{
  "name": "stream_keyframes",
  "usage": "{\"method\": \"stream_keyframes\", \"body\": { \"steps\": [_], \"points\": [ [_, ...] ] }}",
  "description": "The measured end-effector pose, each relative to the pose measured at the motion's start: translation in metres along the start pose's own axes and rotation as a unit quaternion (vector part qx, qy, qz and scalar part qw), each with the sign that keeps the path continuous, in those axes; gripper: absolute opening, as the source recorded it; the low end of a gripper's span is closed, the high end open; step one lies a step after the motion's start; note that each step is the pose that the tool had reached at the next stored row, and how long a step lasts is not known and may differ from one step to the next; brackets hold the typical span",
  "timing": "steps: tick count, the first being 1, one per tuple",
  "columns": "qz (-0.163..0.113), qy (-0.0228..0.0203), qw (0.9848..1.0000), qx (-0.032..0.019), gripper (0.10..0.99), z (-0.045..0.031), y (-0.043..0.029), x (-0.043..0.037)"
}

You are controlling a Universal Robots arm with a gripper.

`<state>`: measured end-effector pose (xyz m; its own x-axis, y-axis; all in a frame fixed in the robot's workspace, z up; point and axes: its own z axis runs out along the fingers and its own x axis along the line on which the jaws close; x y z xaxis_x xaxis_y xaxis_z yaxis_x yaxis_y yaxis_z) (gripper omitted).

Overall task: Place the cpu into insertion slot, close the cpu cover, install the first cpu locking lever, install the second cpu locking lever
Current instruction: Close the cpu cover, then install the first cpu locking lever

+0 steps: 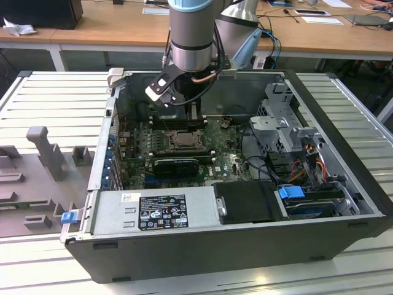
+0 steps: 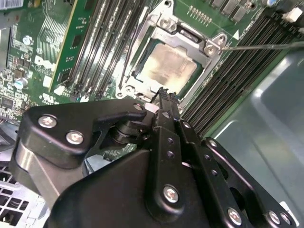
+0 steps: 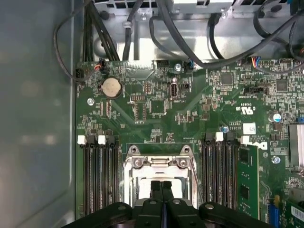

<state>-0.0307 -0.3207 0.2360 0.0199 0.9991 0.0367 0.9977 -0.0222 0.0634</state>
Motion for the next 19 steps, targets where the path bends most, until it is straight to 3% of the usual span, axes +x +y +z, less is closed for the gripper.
{"method": "stream_keyframes", "body": {
  "steps": [7, 14, 19],
  "points": [
    [0.000, 0.0000, 1.0000, 0.0000, 0.106, -0.0006, -0.0083, -0.0002],
    [0.000, -0.0001, 1.0000, 0.0001, 0.106, -0.0012, -0.0114, -0.0003],
    [0.000, 0.0000, 1.0000, 0.0000, 0.106, -0.0131, -0.0106, 0.0002]
  ]
}}
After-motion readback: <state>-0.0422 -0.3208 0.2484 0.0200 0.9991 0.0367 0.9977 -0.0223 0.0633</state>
